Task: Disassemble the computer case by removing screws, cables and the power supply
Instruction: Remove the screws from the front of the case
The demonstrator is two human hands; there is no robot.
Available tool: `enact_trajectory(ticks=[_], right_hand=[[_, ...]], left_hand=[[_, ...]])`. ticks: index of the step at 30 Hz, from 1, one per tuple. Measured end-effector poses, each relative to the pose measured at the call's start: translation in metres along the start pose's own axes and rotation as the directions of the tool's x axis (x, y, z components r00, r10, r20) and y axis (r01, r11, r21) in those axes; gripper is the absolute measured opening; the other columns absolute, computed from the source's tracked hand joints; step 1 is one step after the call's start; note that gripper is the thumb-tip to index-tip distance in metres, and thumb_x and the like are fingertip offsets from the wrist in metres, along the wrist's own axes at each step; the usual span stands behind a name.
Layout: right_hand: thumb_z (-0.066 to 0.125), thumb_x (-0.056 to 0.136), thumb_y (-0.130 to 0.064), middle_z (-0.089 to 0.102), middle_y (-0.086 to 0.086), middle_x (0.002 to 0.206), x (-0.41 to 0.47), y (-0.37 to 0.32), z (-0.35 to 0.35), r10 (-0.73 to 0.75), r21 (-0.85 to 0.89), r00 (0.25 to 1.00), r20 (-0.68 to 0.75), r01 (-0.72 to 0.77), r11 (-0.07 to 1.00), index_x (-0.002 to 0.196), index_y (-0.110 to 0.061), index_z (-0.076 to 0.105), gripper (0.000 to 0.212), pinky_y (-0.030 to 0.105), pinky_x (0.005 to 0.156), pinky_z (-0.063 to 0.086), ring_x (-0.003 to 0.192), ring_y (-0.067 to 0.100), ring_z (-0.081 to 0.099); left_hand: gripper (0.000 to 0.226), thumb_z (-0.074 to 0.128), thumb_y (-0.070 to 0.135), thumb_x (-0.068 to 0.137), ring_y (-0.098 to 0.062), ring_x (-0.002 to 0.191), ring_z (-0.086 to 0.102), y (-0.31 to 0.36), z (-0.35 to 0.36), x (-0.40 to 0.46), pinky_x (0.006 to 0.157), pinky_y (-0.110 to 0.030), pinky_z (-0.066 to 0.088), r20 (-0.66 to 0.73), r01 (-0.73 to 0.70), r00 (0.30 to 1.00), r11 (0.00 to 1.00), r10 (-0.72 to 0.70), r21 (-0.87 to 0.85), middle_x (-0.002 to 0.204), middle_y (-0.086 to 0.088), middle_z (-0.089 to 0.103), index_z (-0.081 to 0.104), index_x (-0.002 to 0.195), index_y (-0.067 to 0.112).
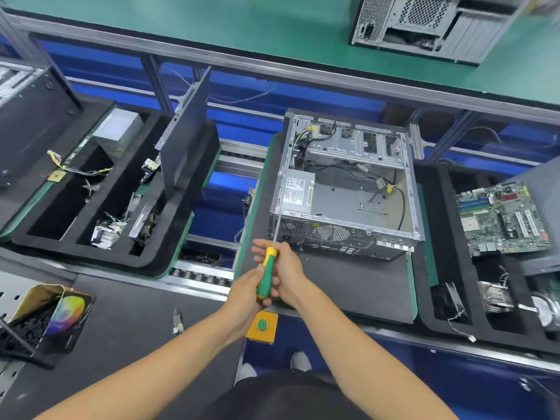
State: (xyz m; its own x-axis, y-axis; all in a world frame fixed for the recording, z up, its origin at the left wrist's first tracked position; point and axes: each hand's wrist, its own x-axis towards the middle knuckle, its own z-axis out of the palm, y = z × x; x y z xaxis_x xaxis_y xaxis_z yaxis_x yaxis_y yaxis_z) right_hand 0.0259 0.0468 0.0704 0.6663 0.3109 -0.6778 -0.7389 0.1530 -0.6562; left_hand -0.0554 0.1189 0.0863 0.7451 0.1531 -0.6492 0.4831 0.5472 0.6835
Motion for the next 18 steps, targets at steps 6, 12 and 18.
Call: enact_trajectory(ticks=[6,12,18], right_hand=[[0.055,0.09,-0.018,0.06,-0.003,0.092,0.005,-0.009,0.002,-0.071,-0.195,0.983,-0.171,0.037,0.98,0.072,-0.023,0.082,0.033,0.033,0.077,0.049,0.088,0.016,0.053],[0.041,0.097,-0.023,0.077,0.003,0.096,0.013,-0.01,0.004,-0.131,-0.166,0.977,-0.167,0.103,0.981,0.077,-0.019,0.08,0.044,0.026,0.065,0.043,0.08,0.014,0.061],[0.048,0.09,-0.018,0.077,-0.001,0.081,0.022,-0.012,0.008,-0.139,-0.142,0.968,-0.209,0.111,0.984,0.071,-0.018,0.079,0.036,0.021,0.058,0.042,0.066,0.01,0.06]], left_hand=[[0.033,0.07,0.013,0.097,-0.014,0.072,0.054,-0.003,0.001,0.005,0.053,-0.024,0.043,-0.049,0.003,0.999,0.996,0.002,0.088,0.1,-0.011,0.057,0.042,0.115,0.011],[0.024,0.056,0.029,0.105,-0.014,0.071,0.064,-0.004,-0.01,0.006,0.061,-0.027,0.051,-0.049,-0.003,0.999,1.0,0.004,0.021,0.091,-0.011,0.068,0.061,0.112,0.007],[0.029,0.056,0.036,0.105,-0.015,0.071,0.053,0.007,-0.013,0.004,0.054,-0.024,0.043,-0.044,0.002,0.999,0.999,0.0,0.039,0.101,-0.01,0.06,0.055,0.12,0.012]])
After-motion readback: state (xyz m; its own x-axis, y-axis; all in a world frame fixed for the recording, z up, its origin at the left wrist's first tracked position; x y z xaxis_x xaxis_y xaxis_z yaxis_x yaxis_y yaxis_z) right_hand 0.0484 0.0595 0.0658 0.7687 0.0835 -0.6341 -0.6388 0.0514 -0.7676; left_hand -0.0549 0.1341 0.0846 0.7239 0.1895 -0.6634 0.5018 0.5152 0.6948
